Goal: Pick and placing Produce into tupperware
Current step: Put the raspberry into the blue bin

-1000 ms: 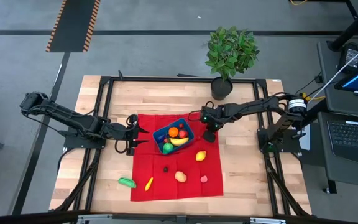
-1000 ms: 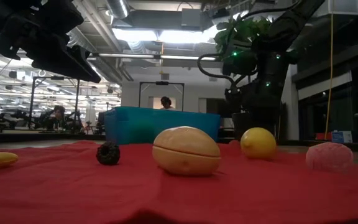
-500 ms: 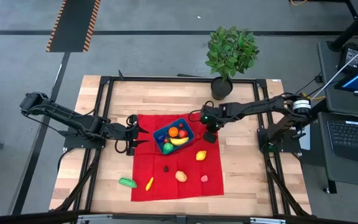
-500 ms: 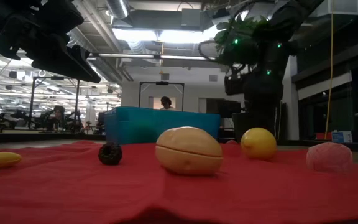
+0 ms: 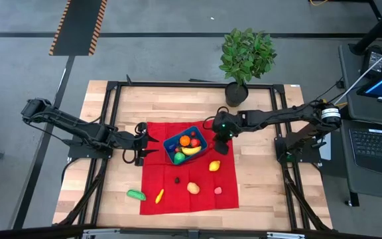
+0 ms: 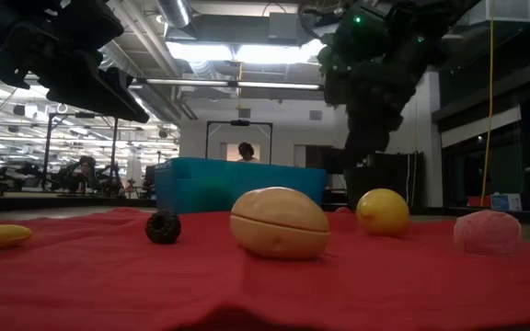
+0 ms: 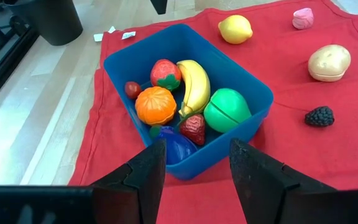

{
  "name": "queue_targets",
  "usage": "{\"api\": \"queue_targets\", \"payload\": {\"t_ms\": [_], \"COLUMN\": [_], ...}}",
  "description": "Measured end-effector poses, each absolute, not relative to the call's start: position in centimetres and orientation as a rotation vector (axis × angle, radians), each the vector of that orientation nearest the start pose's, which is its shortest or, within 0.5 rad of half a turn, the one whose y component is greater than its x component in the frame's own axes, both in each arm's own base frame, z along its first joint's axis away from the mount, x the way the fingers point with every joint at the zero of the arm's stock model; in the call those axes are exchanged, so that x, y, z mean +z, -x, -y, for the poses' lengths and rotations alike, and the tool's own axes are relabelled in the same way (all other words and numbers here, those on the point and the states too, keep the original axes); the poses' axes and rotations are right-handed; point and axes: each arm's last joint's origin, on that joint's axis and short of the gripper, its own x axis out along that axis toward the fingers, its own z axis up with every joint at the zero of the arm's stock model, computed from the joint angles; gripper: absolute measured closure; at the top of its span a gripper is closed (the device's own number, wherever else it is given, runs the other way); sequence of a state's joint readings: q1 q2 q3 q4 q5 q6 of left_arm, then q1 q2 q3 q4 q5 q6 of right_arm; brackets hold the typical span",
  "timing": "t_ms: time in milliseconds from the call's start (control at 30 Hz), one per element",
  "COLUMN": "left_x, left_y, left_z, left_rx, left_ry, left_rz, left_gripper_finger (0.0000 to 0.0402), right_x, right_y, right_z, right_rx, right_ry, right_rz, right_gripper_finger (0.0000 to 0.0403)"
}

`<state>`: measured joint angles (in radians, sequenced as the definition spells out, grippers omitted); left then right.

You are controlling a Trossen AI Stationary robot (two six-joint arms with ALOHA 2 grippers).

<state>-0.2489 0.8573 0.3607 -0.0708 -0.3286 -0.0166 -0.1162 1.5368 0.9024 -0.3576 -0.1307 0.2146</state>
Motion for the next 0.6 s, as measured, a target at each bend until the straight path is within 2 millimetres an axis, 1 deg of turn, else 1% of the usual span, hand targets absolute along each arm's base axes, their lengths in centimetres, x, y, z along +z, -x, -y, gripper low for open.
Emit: {"api": "queue_targets", "payload": {"t_ms": [67,133,200,300,433,533,600], "left_x": [18.8,18.8,18.8,18.8,18.8,18.8,18.8], "left_y": [-16.8,-16.8,-16.8,-16.8,-16.8,-16.8,-16.8], "left_z": [3.3,3.3,3.3,3.3,3.3,3.3,3.3], "left_rx": [0.082,0.082,0.082,0.082,0.082,0.082,0.082], "left_ry": [-0.145,-0.145,-0.145,-0.145,-0.145,-0.145,-0.145], "left_rz": [-0.543,-0.544,-0.544,-0.544,-0.544,-0.544,-0.544], "left_gripper_finger": [0.0234,0.0234,0.0234,0.0234,0.0234,0.0234,0.0234], "right_x": [19.0,19.1,19.2,19.2,19.2,19.2,19.2], "right_y": [-29.6,-29.7,-29.7,-29.8,-29.8,-29.9,-29.9], "right_z": [3.0,3.0,3.0,2.8,2.0,1.1,0.5], "right_rx": [-0.055,-0.047,-0.039,-0.031,-0.008,0.044,0.068], "right_ry": [-0.288,-0.281,-0.275,-0.268,-0.250,-0.189,-0.132], "right_rz": [-0.974,-0.958,-0.955,-0.957,-0.960,-0.962,-0.961], "right_gripper_finger": [0.0393,0.0380,0.0356,0.0311,0.0253,0.0222,0.0210]}}
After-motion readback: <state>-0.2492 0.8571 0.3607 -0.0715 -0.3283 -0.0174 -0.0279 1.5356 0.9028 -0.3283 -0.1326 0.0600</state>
